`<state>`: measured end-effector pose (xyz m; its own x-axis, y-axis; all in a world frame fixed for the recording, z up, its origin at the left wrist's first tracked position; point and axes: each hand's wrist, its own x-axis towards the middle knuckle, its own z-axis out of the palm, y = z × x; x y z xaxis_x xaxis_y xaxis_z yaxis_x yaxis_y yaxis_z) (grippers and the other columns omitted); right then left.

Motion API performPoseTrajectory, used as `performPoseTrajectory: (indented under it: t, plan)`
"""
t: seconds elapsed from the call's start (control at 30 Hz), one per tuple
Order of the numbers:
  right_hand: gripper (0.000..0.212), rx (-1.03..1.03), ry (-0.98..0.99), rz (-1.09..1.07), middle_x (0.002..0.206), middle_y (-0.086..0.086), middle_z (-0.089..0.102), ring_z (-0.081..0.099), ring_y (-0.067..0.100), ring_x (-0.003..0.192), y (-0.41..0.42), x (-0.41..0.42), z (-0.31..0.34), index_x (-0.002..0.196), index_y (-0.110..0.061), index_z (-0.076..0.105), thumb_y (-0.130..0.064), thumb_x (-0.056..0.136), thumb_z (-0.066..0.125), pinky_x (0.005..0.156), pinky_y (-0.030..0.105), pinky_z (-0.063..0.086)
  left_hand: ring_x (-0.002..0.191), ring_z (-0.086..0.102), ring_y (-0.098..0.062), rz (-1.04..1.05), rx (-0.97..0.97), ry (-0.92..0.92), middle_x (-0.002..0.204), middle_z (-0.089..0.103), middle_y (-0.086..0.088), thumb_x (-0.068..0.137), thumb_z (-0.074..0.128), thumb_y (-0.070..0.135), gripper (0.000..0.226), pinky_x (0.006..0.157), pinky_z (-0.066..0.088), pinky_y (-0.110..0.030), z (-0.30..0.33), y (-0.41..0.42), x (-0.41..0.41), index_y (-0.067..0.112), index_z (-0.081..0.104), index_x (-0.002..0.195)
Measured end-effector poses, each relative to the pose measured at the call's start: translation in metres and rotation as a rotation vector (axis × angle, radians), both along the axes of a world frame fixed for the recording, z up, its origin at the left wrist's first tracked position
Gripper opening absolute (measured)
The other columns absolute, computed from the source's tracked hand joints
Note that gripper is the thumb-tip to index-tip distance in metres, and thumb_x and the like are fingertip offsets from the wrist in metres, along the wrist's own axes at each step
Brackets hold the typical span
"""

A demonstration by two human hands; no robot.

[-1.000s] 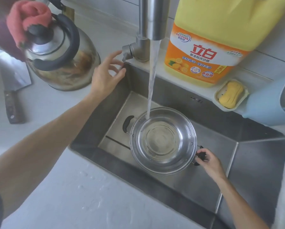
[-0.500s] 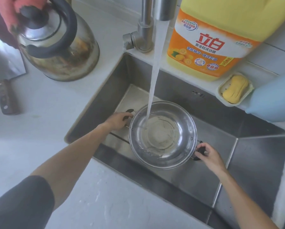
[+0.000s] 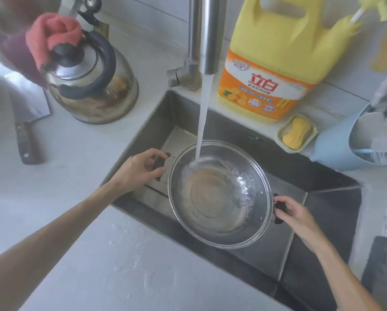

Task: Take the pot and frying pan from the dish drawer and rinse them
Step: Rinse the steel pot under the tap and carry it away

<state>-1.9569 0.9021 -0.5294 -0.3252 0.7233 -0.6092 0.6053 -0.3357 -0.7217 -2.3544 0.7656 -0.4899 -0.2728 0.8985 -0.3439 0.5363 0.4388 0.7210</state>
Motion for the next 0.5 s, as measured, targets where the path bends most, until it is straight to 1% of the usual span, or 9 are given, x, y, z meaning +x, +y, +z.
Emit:
performPoseTrajectory:
  t: [0.07,0.13,0.2,0.27,0.33,0.37,0.43,0.47,0.5]
  plan:
    - [0.024,0.003,0.009,0.023,0.097,-0.004,0.072,0.068,0.010,0.079,0.000,-0.002,0.018,0.098,-0.022,0.067,-0.002,0.086,0.063,0.068,0.006,0.048,0.053,0.054,0.005,-0.032,-0.049,-0.021,0.049,0.057,0.025,0.087,0.063,0.026,0.020,0.065,0.039,-0.014,0.006,-0.009,-0.002,0.032,0.055,0.104]
    - [0.022,0.028,0.015,0.030,0.095,-0.002,0.070,0.066,0.013,0.075,0.001,-0.005,0.035,0.098,-0.020,0.067,-0.002,0.085,0.064,0.065,0.005,0.047,0.055,0.053,0.010,-0.048,-0.098,-0.038,0.049,0.057,0.025,0.087,0.064,0.026,0.020,0.066,0.036,-0.014,0.008,-0.018,-0.004,0.035,0.054,0.102]
    - [0.021,0.065,0.014,0.051,0.091,-0.004,0.068,0.064,0.003,0.069,0.004,-0.009,0.053,0.097,-0.019,0.067,-0.002,0.085,0.065,0.064,0.002,0.044,0.058,0.053,0.006,-0.072,-0.137,-0.038,0.053,0.061,0.022,0.086,0.064,0.030,0.020,0.070,0.038,-0.018,0.008,-0.027,-0.007,0.038,0.052,0.099]
    - [0.020,0.102,0.032,0.065,0.090,-0.003,0.067,0.063,-0.006,0.065,0.008,-0.013,0.068,0.096,-0.015,0.067,0.000,0.084,0.065,0.063,0.002,0.044,0.061,0.055,0.003,-0.095,-0.149,-0.061,0.060,0.065,0.019,0.087,0.063,0.032,0.022,0.074,0.041,-0.019,0.009,-0.035,-0.009,0.044,0.048,0.097]
    - [0.019,0.147,0.038,0.091,0.090,-0.002,0.067,0.061,-0.013,0.067,0.011,-0.018,0.082,0.094,-0.012,0.067,0.004,0.083,0.065,0.064,0.000,0.043,0.071,0.064,0.002,-0.086,-0.133,-0.124,0.071,0.072,0.011,0.088,0.062,0.036,0.020,0.082,0.044,-0.022,0.012,-0.040,-0.012,0.044,0.046,0.097]
    - [0.019,0.170,0.038,0.105,0.091,-0.003,0.068,0.060,-0.015,0.069,0.013,-0.021,0.087,0.092,-0.012,0.066,0.004,0.082,0.065,0.065,-0.001,0.042,0.075,0.067,-0.002,-0.076,-0.108,-0.132,0.074,0.073,0.005,0.086,0.061,0.042,0.019,0.085,0.046,-0.027,0.014,-0.042,-0.014,0.044,0.047,0.098]
    - [0.019,0.198,0.037,0.110,0.091,-0.004,0.067,0.059,-0.018,0.070,0.015,-0.026,0.093,0.089,-0.012,0.065,0.005,0.082,0.065,0.067,-0.003,0.040,0.076,0.069,-0.011,-0.057,-0.030,-0.104,0.073,0.071,-0.007,0.078,0.057,0.059,0.030,0.085,0.050,-0.033,0.018,-0.043,-0.018,0.044,0.048,0.101]
    - [0.018,0.209,0.035,0.109,0.091,-0.004,0.066,0.058,-0.020,0.071,0.016,-0.028,0.095,0.088,-0.012,0.064,0.005,0.082,0.065,0.068,-0.004,0.039,0.074,0.069,-0.013,-0.050,0.008,-0.079,0.071,0.069,-0.007,0.077,0.057,0.061,0.032,0.083,0.050,-0.032,0.023,-0.041,-0.019,0.044,0.048,0.102]
    - [0.018,0.215,0.034,0.106,0.091,-0.006,0.065,0.057,-0.021,0.070,0.016,-0.031,0.096,0.089,-0.012,0.064,0.005,0.082,0.065,0.068,-0.005,0.039,0.073,0.068,-0.012,-0.039,0.053,-0.060,0.069,0.068,-0.004,0.078,0.058,0.058,0.027,0.081,0.050,-0.028,0.030,-0.039,-0.021,0.046,0.049,0.101]
